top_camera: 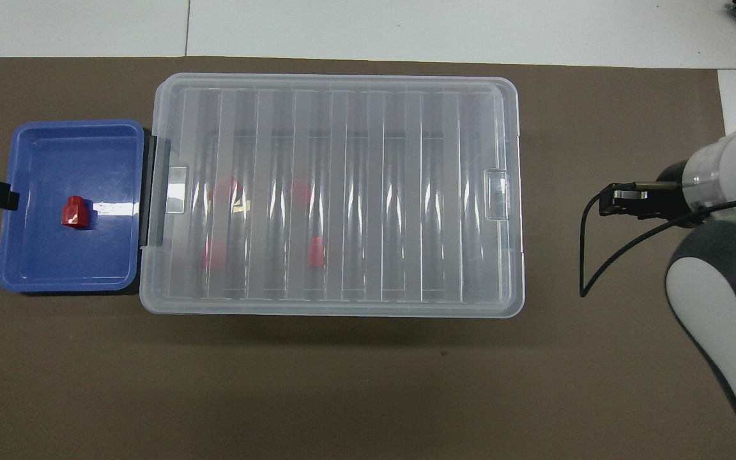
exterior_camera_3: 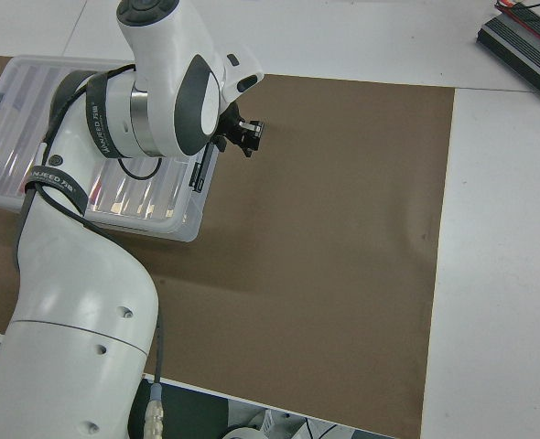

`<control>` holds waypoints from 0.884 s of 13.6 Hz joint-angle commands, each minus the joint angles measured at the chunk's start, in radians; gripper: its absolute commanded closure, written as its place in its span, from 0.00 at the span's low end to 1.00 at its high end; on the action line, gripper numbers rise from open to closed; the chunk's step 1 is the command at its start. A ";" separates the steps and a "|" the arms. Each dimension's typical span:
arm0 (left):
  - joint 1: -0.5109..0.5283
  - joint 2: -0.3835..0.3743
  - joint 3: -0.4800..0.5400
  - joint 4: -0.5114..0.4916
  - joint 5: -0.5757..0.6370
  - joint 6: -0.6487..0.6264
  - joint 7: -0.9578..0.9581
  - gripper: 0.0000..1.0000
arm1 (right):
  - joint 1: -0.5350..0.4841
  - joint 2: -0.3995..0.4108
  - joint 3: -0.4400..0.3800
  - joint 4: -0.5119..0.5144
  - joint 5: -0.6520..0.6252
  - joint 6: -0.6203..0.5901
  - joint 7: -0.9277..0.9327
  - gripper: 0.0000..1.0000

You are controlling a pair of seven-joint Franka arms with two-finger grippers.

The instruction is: Place red block in blue tray from box

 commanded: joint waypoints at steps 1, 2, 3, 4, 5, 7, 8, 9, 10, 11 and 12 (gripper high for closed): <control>-0.031 0.044 0.029 0.059 0.011 -0.046 0.003 0.00 | -0.038 0.018 0.007 0.117 0.000 -0.084 0.025 0.02; -0.031 0.031 0.027 0.053 0.011 -0.046 0.003 0.00 | -0.041 0.029 0.006 0.164 -0.001 -0.122 0.025 0.01; -0.031 0.021 0.027 0.039 0.011 -0.045 0.006 0.00 | -0.049 0.047 0.004 0.223 -0.006 -0.170 0.024 0.01; -0.031 0.010 0.027 0.025 0.011 -0.045 0.006 0.00 | -0.063 0.057 0.009 0.276 -0.017 -0.202 0.024 0.01; -0.031 0.004 0.027 0.013 0.011 -0.043 0.006 0.00 | -0.067 0.063 0.007 0.291 -0.023 -0.231 0.018 0.01; -0.029 0.001 0.027 0.011 0.011 -0.041 0.006 0.00 | -0.089 0.051 0.007 0.289 -0.015 -0.288 0.014 0.00; -0.023 0.000 0.027 0.011 0.011 -0.040 0.006 0.00 | -0.087 0.043 0.007 0.278 -0.015 -0.295 0.017 0.00; -0.019 0.000 0.027 0.011 0.011 -0.040 0.006 0.00 | -0.081 0.037 0.009 0.268 -0.017 -0.295 0.024 0.00; -0.020 -0.003 0.026 0.005 0.011 -0.046 0.007 0.00 | -0.078 0.031 0.015 0.262 -0.017 -0.295 0.018 0.00; -0.022 -0.016 0.026 -0.020 0.011 -0.035 0.007 0.00 | -0.077 0.031 0.021 0.262 -0.020 -0.298 0.021 0.00; -0.028 -0.025 0.026 -0.039 0.011 -0.040 0.007 0.00 | -0.077 0.031 0.021 0.262 -0.018 -0.313 0.014 0.00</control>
